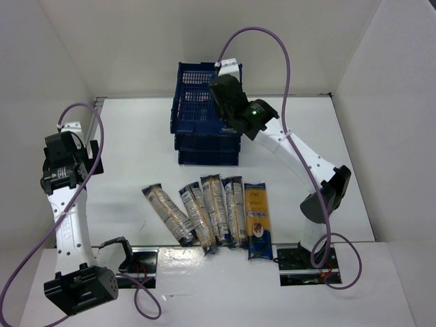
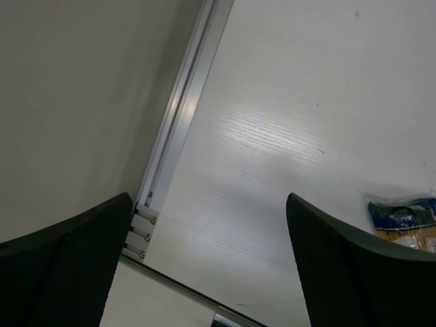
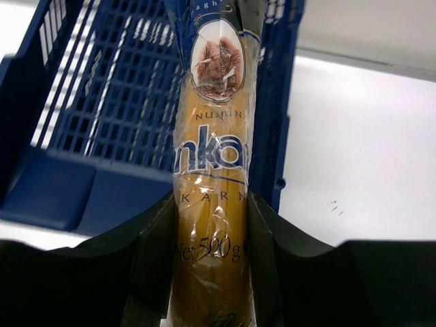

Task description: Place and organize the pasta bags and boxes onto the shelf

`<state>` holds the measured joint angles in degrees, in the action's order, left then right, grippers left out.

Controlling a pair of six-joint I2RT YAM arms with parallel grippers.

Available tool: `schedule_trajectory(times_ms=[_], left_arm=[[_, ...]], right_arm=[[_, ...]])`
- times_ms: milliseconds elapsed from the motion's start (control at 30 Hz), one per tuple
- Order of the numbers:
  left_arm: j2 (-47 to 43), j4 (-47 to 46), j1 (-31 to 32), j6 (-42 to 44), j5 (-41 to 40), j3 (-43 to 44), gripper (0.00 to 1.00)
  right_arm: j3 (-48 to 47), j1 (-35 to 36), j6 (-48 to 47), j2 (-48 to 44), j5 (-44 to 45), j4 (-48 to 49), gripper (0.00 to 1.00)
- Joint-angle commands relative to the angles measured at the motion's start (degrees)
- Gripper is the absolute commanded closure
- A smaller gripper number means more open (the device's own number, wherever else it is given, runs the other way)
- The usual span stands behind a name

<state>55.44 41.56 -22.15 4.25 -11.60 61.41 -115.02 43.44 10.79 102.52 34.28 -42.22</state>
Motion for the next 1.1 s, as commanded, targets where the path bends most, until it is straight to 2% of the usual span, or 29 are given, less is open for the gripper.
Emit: schedule_trajectory(times_ms=[0, 267, 533, 933, 1067], left_arm=[[-0.9, -0.9, -0.5, -0.7, -0.7, -0.1, 0.01], [-1.5, -0.9, -0.5, -0.7, -0.7, -0.6, 0.01], [-1.5, -0.9, -0.5, -0.7, -0.7, -0.6, 0.01], [-1.5, -0.9, -0.5, -0.7, -0.7, -0.6, 0.01], [-1.5, -0.3, -0.5, -0.7, -0.7, -0.6, 0.01]], right_arm=[[-5.6, 0.8, 1.0, -0.2, 13.3, 14.3, 1.0], [-1.1, 0.8, 0.5, 1.6, 18.4, 19.3, 1.0], [0.1, 0.8, 1.5, 3.3, 18.5, 19.3, 1.0], [4.8, 0.8, 1.4, 3.8, 13.4, 21.1, 1.0], [7.0, -1.3, 1.3, 3.8, 10.5, 21.7, 1.0]])
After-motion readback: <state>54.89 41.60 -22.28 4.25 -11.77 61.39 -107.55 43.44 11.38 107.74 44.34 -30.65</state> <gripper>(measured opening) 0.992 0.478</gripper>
